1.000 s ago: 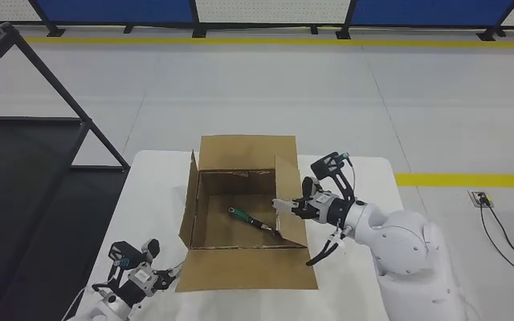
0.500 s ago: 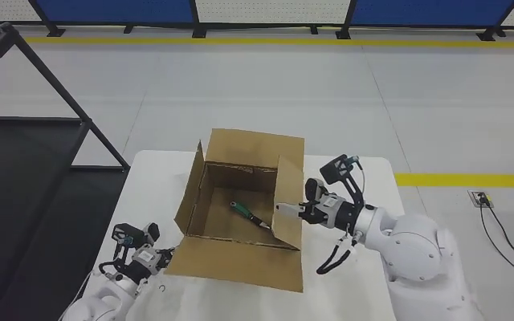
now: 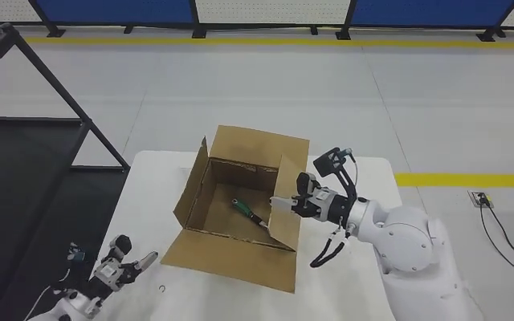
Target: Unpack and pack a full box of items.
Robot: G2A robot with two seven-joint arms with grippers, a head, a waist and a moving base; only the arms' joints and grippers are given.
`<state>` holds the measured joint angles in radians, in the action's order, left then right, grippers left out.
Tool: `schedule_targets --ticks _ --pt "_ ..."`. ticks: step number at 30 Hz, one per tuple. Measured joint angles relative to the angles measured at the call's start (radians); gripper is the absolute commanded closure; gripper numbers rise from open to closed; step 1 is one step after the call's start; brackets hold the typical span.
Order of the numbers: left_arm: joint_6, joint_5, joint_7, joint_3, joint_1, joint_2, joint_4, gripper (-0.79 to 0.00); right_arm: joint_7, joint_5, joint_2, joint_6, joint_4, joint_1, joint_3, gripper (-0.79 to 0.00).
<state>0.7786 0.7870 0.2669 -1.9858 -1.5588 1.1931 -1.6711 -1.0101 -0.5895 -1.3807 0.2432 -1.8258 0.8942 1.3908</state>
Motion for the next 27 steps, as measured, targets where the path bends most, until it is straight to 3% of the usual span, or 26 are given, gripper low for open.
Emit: schedule_targets --ticks 6,15,24,25,26,27 --pt "-0.106 -0.211 -0.025 -0.107 -0.08 -0.001 -0.153 -0.785 0.02 -0.008 0.005 0.038 0.029 0.0 -0.034 -0.785" --pt "-0.325 -0.161 0.031 -0.037 -0.041 -0.002 -0.298 -0.785 0.027 0.064 0.011 0.05 0.072 -0.022 -0.064 -0.785" --pt "-0.315 -0.217 0.058 -0.02 -0.034 -0.004 -0.335 -0.785 0.038 0.059 0.011 0.051 0.071 -0.013 -0.068 -0.785" --pt "-0.318 -0.219 0.058 -0.02 -0.034 -0.004 -0.334 -0.283 0.05 0.055 0.011 0.05 0.072 -0.004 -0.073 -0.785" --pt "-0.328 -0.226 0.058 -0.018 -0.034 -0.004 -0.333 -0.034 0.064 0.056 0.012 0.046 0.075 0.003 -0.076 -0.785" --pt "-0.348 -0.243 0.064 -0.013 -0.033 -0.004 -0.337 0.0 0.079 0.061 0.013 0.041 0.081 0.006 -0.077 -0.785"
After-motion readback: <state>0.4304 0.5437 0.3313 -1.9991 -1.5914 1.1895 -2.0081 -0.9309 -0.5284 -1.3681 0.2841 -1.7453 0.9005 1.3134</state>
